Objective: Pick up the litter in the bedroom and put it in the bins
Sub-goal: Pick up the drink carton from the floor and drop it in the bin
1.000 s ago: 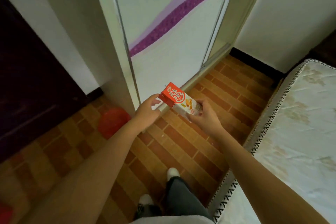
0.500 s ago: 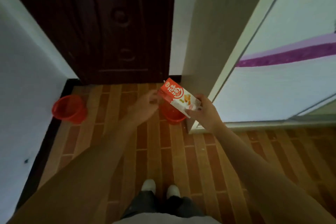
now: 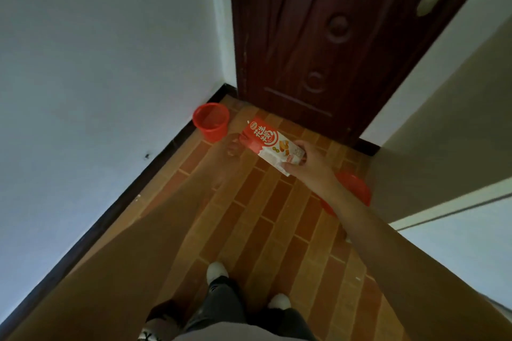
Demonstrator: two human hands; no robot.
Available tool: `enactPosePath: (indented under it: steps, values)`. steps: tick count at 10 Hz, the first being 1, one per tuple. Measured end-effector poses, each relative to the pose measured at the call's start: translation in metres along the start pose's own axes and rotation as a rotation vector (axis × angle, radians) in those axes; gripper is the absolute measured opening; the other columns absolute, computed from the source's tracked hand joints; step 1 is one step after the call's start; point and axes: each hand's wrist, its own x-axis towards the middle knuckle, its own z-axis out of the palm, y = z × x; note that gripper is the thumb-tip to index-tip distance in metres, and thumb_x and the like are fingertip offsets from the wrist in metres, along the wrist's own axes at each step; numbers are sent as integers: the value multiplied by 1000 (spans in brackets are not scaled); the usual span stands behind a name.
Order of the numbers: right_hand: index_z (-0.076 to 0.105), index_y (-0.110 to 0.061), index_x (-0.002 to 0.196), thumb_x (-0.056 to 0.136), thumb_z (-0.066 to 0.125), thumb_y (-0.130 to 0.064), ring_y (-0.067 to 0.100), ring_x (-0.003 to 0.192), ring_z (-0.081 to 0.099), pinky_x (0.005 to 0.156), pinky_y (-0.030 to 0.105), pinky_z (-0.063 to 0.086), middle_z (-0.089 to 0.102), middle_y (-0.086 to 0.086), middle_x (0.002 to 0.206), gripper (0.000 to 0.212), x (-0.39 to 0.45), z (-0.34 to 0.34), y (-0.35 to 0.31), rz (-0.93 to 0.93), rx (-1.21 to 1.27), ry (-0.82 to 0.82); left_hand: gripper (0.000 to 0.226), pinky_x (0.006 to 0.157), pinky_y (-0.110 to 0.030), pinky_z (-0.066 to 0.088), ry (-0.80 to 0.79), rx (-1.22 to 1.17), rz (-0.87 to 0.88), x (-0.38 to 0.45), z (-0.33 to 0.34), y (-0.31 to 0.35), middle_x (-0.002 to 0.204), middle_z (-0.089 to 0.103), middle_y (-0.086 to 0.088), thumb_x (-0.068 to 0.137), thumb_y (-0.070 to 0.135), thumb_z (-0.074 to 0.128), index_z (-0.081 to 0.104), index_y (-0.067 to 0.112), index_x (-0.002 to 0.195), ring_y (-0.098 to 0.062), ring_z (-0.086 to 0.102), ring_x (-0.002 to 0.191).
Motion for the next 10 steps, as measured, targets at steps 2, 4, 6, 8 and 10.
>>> enactPosePath:
  steps: [2,4,6,8,10]
  values:
    - [45,-16,120,79,70,-20,2,89,55,70,14,48,49,-21,92,48,40,43,-35,-40,-20,-108,54,106,-42,40,69,-49,-104,16,-53,-33,138,48,-14,84,4,57,42,11,136,-30,48,125]
    - [47,-14,116,77,72,-21,14,96,61,81,33,55,59,-2,108,48,91,79,-68,-58,-69,-112,53,102,-44,44,49,37,-88,64,-104,-65,134,52,-8,81,10,57,46,20,131,-26,52,121]
    - [46,-13,116,75,74,-21,17,99,62,82,35,55,60,4,116,50,142,95,-88,-40,-74,-122,50,107,-37,39,33,-41,-101,108,-135,-67,139,48,-12,87,2,52,42,10,135,-27,47,127]
    - [39,-14,130,79,70,-15,14,103,55,77,24,49,51,2,123,60,212,99,-100,-61,-87,-188,49,103,-33,40,80,-96,-126,161,-146,-72,136,51,-11,86,1,53,45,12,133,-28,49,125]
    - [33,-17,137,81,65,-11,26,122,48,90,31,49,39,10,137,66,311,90,-104,-86,-175,-261,47,59,-3,44,145,-189,-161,243,-148,-50,97,60,7,85,-11,42,47,7,128,-1,55,84]
